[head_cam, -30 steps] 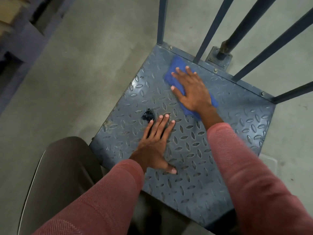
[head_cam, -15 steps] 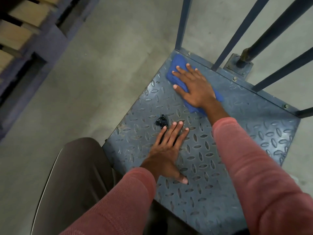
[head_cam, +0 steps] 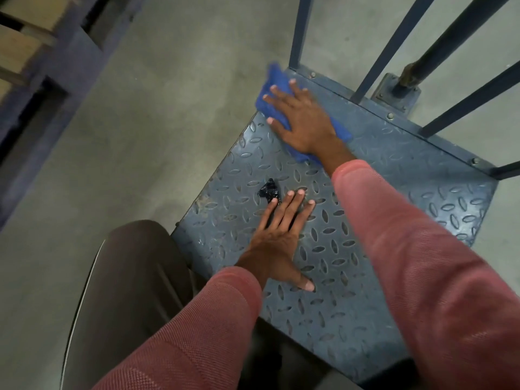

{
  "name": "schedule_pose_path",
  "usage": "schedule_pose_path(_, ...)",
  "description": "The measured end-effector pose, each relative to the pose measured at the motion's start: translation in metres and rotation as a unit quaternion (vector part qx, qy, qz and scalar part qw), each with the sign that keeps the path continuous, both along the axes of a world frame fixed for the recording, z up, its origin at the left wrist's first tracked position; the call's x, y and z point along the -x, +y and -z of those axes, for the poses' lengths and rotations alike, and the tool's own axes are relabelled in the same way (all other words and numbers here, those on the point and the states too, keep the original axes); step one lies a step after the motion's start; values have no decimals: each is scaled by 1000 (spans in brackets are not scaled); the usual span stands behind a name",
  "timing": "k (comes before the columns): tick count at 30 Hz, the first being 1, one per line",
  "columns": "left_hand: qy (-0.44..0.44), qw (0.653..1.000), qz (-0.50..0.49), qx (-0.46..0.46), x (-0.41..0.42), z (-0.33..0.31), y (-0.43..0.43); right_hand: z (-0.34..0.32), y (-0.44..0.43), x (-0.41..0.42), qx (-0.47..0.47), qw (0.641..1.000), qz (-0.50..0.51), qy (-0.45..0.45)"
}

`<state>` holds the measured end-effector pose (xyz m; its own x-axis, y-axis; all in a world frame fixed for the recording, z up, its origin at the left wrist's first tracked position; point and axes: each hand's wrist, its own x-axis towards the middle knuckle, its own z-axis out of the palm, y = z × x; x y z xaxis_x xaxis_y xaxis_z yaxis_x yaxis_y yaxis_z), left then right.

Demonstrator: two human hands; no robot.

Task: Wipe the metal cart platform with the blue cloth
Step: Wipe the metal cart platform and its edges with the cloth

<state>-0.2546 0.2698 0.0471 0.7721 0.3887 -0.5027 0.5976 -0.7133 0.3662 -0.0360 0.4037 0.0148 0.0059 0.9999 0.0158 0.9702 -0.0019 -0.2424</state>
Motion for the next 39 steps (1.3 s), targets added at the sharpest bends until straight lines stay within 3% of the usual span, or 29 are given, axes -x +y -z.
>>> schedule_pose_path(2, 0, 1000, -3, -1, 0, 1, 0, 1, -3, -3, -5, 997, -80, 12)
schedule_pose_path(7, 3, 1000, 0, 1, 0, 1, 0, 0, 7, 9, -32, 993, 109, 39)
schedule_pose_path(12, -5, 1000, -2, 4, 1, 1, 1, 6, 5, 19, -23, 982, -144, 120)
schedule_pose_path(17, -15, 1000, -1, 4, 1, 2, 0, -1, -15, -33, -54, 980, 83, 170)
schedule_pose_path(22, -16, 1000, -3, -1, 2, 4, 0, -6, -51, 0, -17, 982, -136, 132)
schedule_pose_path(24, -23, 1000, -6, -5, 2, 4, -1, -3, -78, -17, -58, 985, -88, 138)
schedule_pose_path(27, -29, 1000, -4, -5, 3, 6, 0, -5, -118, -50, -129, 968, 145, 158)
schedule_pose_path(28, -30, 999, -5, -10, 4, 6, -1, -6, -125, -48, -121, 964, 175, 157)
schedule_pose_path(32, -25, 1000, 2, -15, 4, 7, 0, -8, -149, -17, -53, 991, -15, 122)
schedule_pose_path(34, -23, 1000, 5, -16, 4, 5, 0, -10, -163, -28, -63, 989, -44, 128)
schedule_pose_path(36, -25, 1000, 7, -14, 4, 4, 1, -11, -171, -48, -89, 981, 91, 146)
schedule_pose_path(38, -25, 1000, 7, -13, 5, 4, 1, -12, -173, -56, -97, 948, 263, 151)
schedule_pose_path(39, -25, 1000, 5, -15, 5, 4, 1, -11, -170, -52, -91, 945, 272, 154)
